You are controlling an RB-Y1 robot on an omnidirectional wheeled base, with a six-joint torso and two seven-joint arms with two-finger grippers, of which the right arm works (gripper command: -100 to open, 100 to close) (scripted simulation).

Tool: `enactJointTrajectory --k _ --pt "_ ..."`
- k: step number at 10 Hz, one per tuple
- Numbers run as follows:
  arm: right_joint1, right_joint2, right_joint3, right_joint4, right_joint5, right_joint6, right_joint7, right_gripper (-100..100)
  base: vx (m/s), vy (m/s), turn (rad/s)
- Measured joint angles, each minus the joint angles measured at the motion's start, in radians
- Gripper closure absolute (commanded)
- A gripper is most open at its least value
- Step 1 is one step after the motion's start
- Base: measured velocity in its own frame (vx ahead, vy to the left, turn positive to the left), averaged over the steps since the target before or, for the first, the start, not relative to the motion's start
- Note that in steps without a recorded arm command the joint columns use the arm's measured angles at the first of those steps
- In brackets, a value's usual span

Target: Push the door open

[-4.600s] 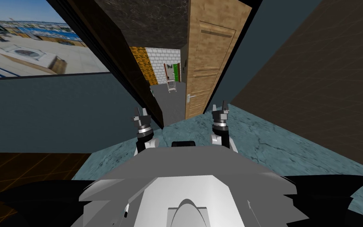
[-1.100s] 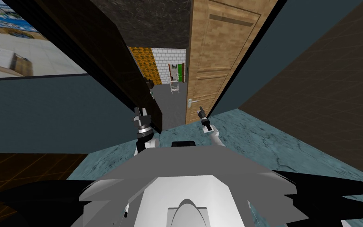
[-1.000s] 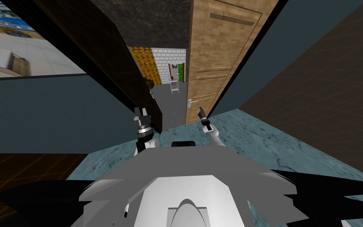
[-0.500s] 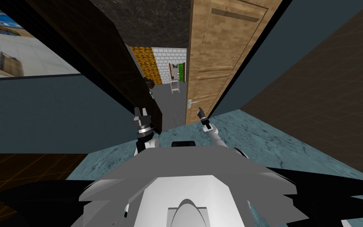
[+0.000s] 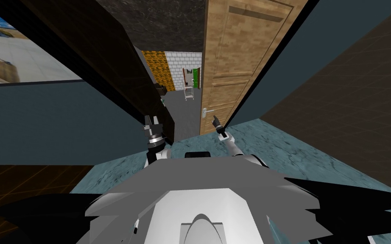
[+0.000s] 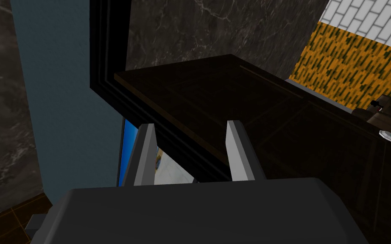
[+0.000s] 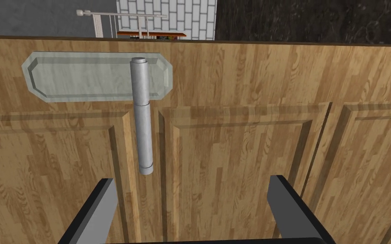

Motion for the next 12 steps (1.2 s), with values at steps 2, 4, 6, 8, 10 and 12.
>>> enactJointTrajectory --k 2,4,6,8,10,12 --pt "-0.042 -0.009 0.001 0.074 0.012 -0.004 -0.019 -100 0.079 -0.033 0.029" --pt "-0.071 -0.021 0.004 0.122 0.024 0.0 -0.042 -100 0.078 -0.039 0.022" --pt "-0.099 -0.029 0.005 0.173 0.033 -0.001 -0.059 -100 0.058 -0.025 0.018" --pt "-0.12 -0.034 0.007 0.208 0.041 0.001 -0.072 -100 0.044 -0.02 0.013" --pt "-0.146 -0.04 0.006 0.255 0.048 -0.005 -0.082 -100 0.037 -0.016 0.012" --pt "-0.147 -0.039 0.004 0.258 0.046 -0.004 -0.08 -100 0.188 0.021 0.036"
